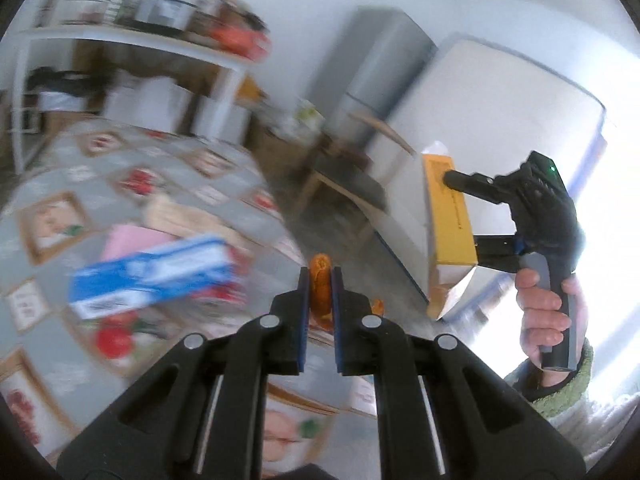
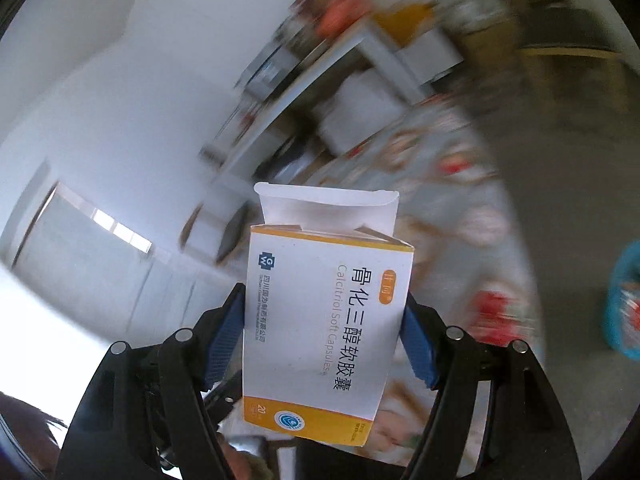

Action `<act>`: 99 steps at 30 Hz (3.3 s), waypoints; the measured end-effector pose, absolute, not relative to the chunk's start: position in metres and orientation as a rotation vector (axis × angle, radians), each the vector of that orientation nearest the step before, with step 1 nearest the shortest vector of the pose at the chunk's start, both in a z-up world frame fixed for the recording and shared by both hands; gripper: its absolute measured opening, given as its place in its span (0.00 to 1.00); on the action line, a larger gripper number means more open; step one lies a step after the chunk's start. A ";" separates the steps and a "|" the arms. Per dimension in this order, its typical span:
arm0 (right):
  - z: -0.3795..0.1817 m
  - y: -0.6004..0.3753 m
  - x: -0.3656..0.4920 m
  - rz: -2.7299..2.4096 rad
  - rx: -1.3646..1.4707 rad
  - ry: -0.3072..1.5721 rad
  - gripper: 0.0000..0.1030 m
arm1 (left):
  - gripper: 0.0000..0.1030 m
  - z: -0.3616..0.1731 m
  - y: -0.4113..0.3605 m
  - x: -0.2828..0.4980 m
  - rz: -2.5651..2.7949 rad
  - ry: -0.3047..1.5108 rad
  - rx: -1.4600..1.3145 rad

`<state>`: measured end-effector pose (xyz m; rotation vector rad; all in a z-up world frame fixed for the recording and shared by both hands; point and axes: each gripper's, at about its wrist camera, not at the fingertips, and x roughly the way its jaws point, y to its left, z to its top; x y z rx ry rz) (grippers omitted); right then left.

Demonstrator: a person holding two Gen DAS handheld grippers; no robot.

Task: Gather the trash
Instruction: 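Carry the orange bottle and medicine box to the wastebasket and release both, then return both tools to the table above the remaining trash, then grasp the blue-and-white toothpaste box with the left tool while the right tool grasps the red milk can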

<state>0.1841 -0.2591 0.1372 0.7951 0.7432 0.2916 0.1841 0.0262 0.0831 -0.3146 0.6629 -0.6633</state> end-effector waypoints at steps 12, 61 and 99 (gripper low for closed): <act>-0.011 -0.459 0.024 -0.173 1.089 0.715 0.68 | 0.08 0.033 -0.215 0.202 -0.999 1.009 -0.065; -0.081 -0.493 0.142 -0.178 0.963 0.875 0.75 | 0.65 0.005 -0.202 0.236 -0.861 0.952 0.048; 0.017 -0.135 0.296 0.524 0.547 1.045 0.75 | 0.61 -0.027 0.032 0.326 -0.772 0.896 0.299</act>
